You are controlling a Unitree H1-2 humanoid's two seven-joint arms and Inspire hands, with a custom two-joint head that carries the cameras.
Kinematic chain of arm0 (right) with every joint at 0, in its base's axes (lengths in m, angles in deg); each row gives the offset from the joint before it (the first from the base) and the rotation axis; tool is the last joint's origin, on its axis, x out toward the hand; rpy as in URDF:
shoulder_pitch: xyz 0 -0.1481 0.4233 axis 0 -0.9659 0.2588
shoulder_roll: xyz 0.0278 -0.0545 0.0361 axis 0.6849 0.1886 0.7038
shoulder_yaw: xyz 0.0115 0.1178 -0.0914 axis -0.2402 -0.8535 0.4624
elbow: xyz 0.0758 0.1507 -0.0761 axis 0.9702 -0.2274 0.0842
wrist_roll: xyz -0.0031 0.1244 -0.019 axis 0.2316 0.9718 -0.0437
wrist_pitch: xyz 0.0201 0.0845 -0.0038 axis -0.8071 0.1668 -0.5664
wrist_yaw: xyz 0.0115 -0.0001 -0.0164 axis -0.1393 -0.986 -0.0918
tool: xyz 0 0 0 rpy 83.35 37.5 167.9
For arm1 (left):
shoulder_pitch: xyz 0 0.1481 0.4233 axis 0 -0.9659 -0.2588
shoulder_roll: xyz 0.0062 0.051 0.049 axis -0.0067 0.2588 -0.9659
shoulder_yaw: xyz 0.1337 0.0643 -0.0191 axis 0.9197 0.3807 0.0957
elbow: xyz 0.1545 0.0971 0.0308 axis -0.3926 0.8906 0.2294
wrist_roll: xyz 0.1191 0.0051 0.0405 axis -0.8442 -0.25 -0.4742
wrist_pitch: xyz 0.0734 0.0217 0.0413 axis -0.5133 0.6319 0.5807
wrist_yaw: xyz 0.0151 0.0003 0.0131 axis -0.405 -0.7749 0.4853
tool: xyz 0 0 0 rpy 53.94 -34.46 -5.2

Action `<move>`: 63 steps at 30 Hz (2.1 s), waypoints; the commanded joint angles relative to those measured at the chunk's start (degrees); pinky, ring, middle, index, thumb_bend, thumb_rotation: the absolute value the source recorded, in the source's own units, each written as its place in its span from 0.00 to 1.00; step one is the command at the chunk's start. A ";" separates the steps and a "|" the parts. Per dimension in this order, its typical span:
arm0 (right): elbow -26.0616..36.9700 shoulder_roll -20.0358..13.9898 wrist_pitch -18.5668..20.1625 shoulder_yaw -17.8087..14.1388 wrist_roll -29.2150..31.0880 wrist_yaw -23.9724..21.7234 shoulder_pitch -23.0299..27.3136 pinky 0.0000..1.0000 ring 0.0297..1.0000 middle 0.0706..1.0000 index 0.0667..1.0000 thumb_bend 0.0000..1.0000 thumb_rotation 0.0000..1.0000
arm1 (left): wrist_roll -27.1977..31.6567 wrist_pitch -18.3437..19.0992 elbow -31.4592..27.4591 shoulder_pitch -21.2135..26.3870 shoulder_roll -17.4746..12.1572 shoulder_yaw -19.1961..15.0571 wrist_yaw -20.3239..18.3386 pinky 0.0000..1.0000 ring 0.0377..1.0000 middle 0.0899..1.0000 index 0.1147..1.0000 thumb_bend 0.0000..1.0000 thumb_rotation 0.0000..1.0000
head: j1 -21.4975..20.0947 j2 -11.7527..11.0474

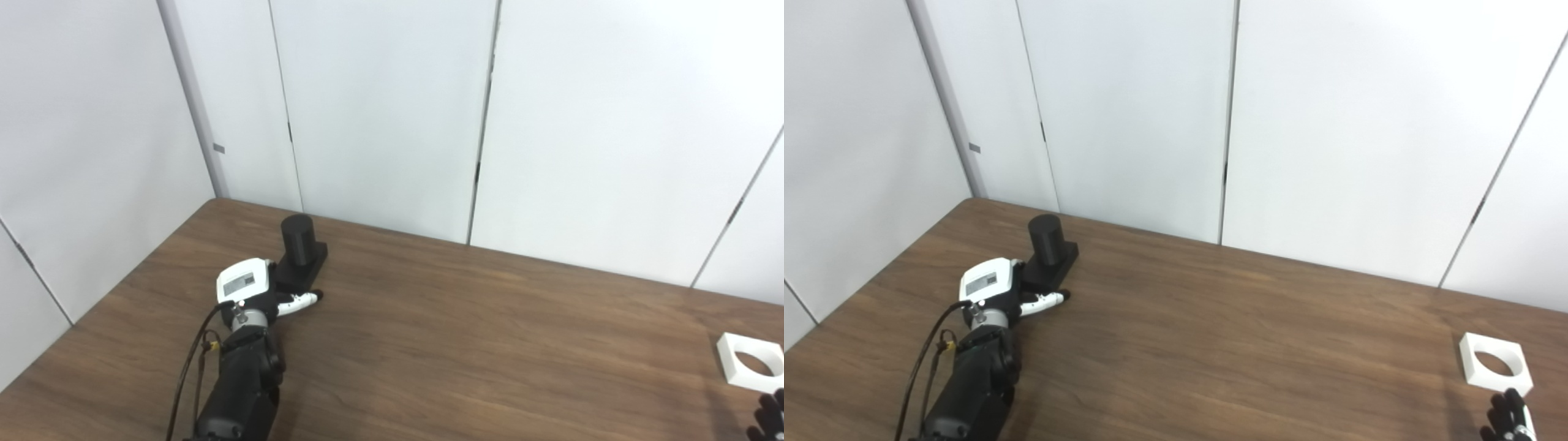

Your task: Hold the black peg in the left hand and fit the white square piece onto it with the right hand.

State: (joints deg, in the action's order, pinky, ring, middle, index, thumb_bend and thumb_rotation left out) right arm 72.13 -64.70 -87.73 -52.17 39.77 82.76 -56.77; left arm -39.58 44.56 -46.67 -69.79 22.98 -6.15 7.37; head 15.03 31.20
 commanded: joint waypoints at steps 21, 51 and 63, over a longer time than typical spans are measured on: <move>-0.01 2.11 0.25 1.32 1.25 0.01 -2.70 1.00 1.00 1.00 1.00 0.64 0.96 | -2.91 0.14 3.65 4.96 -0.53 -1.21 3.30 0.79 0.84 0.82 0.74 0.72 0.82 | -0.32 0.58; 2.05 1.62 1.89 1.62 0.65 0.27 -2.98 1.00 1.00 1.00 1.00 0.53 0.98 | 12.10 0.02 0.56 2.82 -3.72 4.14 10.74 0.70 0.77 0.71 0.42 0.52 0.06 | -0.45 1.38; 4.43 2.10 4.67 2.27 0.03 1.29 -3.22 1.00 1.00 0.99 1.00 0.54 0.97 | 20.04 -3.05 -6.36 -0.56 -5.61 8.30 9.46 0.63 0.73 0.69 0.42 0.51 0.05 | -2.08 2.29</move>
State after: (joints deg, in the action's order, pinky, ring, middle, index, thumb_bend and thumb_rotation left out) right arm 75.49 -64.39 -83.24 -50.13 39.86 83.52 -58.95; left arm -20.43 42.52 -50.07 -71.48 18.39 1.31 18.00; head 12.92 33.48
